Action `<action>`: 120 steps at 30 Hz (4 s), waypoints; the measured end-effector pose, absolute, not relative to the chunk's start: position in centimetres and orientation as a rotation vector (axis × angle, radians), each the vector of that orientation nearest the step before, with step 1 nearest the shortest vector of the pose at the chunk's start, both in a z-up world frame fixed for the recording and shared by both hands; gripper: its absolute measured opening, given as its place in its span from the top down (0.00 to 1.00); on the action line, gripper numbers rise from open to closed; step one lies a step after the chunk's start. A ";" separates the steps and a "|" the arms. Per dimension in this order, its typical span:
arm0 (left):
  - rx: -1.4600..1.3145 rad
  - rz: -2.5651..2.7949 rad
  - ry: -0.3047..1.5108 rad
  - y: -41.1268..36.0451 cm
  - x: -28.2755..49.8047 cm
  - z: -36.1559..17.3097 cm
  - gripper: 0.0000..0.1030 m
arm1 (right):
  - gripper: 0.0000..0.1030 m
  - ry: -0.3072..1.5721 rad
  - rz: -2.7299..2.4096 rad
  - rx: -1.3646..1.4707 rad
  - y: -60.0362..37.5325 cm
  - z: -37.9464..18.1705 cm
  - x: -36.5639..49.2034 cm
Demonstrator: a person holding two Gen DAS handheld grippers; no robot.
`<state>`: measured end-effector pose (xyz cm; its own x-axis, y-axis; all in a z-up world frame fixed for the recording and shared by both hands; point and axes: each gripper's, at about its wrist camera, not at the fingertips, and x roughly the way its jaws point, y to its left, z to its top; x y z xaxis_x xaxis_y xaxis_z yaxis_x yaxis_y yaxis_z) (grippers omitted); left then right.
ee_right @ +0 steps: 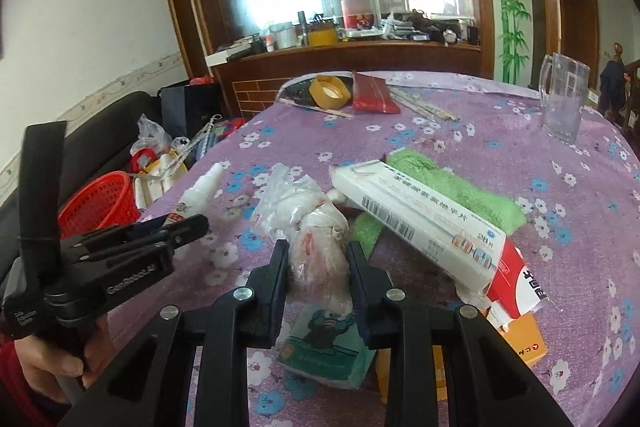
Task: Collect trash
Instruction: 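Lift the bottle with the left tool while the right tool lifts the plastic bag, then carry the bottle and plastic bag over the red basket and open both tools, then reach the left tool to the cartoon tissue pack and close on it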
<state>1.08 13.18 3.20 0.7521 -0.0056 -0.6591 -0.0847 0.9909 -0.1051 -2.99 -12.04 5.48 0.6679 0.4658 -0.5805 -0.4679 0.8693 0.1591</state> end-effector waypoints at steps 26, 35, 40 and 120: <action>-0.073 0.037 0.683 12.3 -5.3 4.7 0.72 | 0.70 0.694 0.435 0.078 -12.8 6.4 -8.1; -0.081 0.052 0.689 13.3 -5.9 4.3 0.72 | 0.70 0.710 0.433 0.054 -11.8 6.3 -8.4; -0.086 0.055 0.685 13.8 -6.2 4.4 0.72 | 0.70 0.712 0.440 0.045 -11.3 6.4 -8.3; -0.141 0.008 0.793 15.2 -5.7 5.5 0.27 | 0.26 0.762 0.588 0.149 -11.4 10.1 -6.5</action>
<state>-5.70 15.22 5.48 0.7024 -0.0459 -0.7103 -0.0602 0.9905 -0.1235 -6.55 -11.45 10.09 0.5719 0.5521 -0.6068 -0.4471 0.8299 0.3338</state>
